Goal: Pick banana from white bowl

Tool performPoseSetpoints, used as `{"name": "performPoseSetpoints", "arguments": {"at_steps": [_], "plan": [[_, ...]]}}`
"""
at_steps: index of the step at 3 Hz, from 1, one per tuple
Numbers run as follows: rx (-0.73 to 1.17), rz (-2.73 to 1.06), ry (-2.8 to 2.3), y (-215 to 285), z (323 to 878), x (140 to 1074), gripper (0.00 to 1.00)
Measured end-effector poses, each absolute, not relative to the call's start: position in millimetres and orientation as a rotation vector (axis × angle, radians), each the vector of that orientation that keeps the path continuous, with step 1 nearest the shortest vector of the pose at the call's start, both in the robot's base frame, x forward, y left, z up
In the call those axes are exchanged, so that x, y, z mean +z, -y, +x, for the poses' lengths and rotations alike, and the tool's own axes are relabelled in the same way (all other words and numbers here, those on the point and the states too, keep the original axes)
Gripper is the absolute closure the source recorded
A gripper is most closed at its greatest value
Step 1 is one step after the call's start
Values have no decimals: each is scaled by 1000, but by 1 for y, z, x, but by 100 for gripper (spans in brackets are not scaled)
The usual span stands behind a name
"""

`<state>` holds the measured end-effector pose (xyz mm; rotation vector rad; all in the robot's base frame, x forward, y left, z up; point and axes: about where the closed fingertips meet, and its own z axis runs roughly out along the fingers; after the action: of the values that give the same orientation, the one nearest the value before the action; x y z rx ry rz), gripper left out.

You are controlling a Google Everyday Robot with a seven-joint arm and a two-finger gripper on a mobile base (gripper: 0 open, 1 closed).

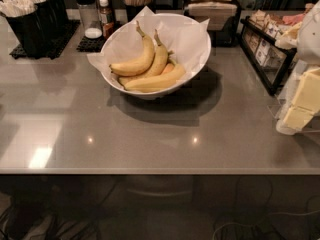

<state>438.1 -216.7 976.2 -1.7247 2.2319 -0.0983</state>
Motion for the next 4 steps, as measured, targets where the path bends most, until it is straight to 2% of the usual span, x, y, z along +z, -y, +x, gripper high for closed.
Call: {"name": "performPoseSetpoints", "arguments": {"at_steps": [2,3,4], "plan": [[-89,-1710,-2218,216,442,980,0],[-11,-1767,-2103,200,468,988,0],[144,-1858,-1919,164,509,1000,0]]}}
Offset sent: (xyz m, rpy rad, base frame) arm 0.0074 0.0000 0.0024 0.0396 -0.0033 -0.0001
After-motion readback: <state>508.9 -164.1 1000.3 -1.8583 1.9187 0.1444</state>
